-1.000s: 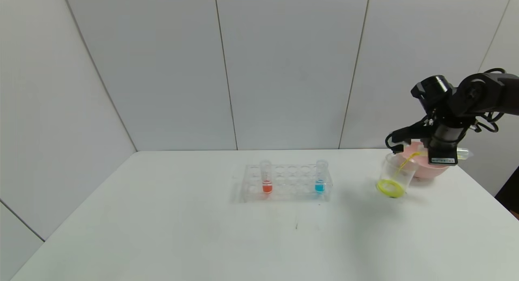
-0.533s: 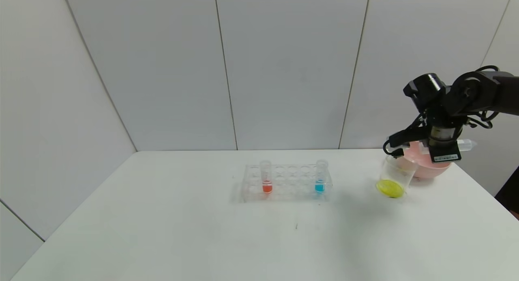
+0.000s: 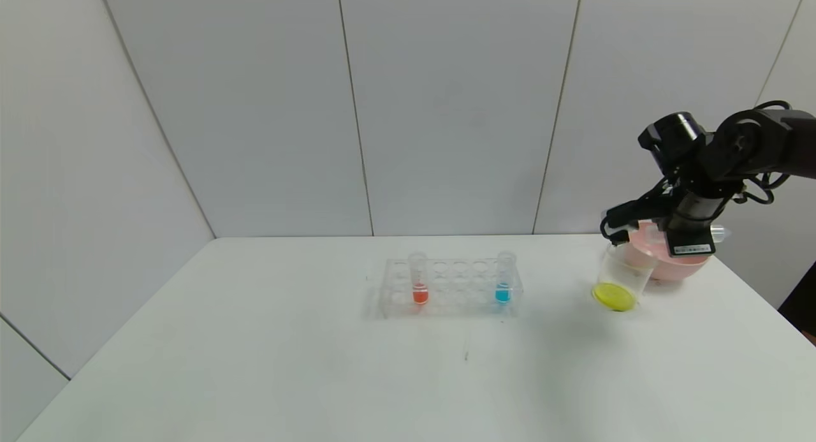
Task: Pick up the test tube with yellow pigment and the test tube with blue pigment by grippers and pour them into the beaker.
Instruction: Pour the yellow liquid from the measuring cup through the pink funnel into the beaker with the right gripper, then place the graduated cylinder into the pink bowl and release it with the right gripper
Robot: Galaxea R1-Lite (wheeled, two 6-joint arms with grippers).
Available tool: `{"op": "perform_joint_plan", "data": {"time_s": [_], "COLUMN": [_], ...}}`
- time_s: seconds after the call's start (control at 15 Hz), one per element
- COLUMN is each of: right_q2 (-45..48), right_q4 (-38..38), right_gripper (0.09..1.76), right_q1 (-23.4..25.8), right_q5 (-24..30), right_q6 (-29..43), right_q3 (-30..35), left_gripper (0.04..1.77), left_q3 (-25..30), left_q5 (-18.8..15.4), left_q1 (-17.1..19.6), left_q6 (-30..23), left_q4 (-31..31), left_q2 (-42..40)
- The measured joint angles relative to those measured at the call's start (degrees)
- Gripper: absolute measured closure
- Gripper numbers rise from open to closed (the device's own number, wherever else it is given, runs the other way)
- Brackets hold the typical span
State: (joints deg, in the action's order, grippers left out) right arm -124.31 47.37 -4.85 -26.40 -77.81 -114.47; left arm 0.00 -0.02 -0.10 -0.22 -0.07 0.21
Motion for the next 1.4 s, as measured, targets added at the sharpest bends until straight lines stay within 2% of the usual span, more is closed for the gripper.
{"op": "perform_joint_plan", "data": {"time_s": [0.13, 0.27, 0.47, 0.67, 0.73, 0.87, 1.07, 1.2, 1.4], "right_q2": [0.7, 1.7, 3.5, 5.9, 7.0, 9.4, 13.1, 15.6, 19.3], "right_q4": [-1.0, -3.3, -7.4, -8.6, -8.6, -9.1, -16.7, -28.6, -50.2], "right_gripper": [1.32, 1.32, 1.32, 1.32, 1.32, 1.32, 1.32, 1.32, 1.32], "right_q1": [2.0, 4.8, 8.4, 12.2, 13.4, 15.5, 18.5, 20.5, 23.3], "right_q5": [11.2, 20.2, 37.6, 54.8, 58.9, 64.4, 66.8, 66.9, 66.4], "right_q6": [3.9, 8.9, 21.8, 31.9, 36.4, 45.3, 55.4, 59.1, 62.6], "right_q3": [0.0, 0.0, 0.0, 0.5, 1.2, 3.0, 8.2, 16.0, 33.3], "left_gripper": [0.05, 0.05, 0.05, 0.05, 0.05, 0.05, 0.05, 0.05, 0.05], "left_q3": [0.0, 0.0, 0.0, 0.0, 0.0, 0.0, 0.0, 0.0, 0.0], "left_q5": [0.0, 0.0, 0.0, 0.0, 0.0, 0.0, 0.0, 0.0, 0.0], "left_q1": [0.0, 0.0, 0.0, 0.0, 0.0, 0.0, 0.0, 0.0, 0.0], "left_q6": [0.0, 0.0, 0.0, 0.0, 0.0, 0.0, 0.0, 0.0, 0.0], "left_q4": [0.0, 0.0, 0.0, 0.0, 0.0, 0.0, 0.0, 0.0, 0.0], "left_q2": [0.0, 0.0, 0.0, 0.0, 0.0, 0.0, 0.0, 0.0, 0.0]}}
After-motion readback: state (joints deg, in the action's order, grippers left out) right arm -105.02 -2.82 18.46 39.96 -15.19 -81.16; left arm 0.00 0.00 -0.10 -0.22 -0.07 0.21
